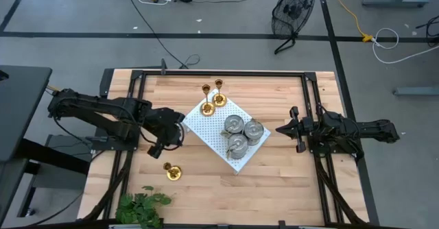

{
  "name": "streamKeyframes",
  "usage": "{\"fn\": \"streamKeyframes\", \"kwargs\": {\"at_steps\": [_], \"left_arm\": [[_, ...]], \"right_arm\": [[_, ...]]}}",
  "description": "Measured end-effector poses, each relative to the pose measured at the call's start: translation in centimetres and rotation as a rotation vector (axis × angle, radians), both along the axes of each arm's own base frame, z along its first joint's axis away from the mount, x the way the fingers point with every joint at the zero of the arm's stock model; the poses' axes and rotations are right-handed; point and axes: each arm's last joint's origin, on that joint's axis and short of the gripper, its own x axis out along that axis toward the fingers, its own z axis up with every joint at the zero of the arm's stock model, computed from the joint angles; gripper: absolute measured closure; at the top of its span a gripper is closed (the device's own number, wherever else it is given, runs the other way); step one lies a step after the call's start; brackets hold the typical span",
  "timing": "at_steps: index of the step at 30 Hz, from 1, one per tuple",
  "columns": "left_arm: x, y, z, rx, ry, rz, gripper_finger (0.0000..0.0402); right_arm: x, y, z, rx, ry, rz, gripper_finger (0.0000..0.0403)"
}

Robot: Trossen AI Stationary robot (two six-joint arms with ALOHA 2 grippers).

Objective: Pick & Place candle stick holders
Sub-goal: Put the gold candle holder on the shelf align with the other gold metal candle holder

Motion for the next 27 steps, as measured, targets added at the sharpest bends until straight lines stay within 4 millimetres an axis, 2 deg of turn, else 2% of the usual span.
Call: {"fn": "streamKeyframes", "kwargs": {"at_steps": [7,14,27], "left_arm": [[-1.6,0.1,-2.3,-0.019,0.052,-0.023,0.0401],[-2.3,0.3,-3.3,-0.019,0.070,-0.025,0.0401],[-2.9,0.3,-3.8,0.030,0.114,-0.141,0.0401]], "right_arm": [[0.0,0.0,0.0,0.000,0.000,0.000,0.0387],[0.0,0.0,0.0,0.000,0.002,0.001,0.0387],[0.0,0.0,0.0,0.000,0.002,0.000,0.0387]]}}
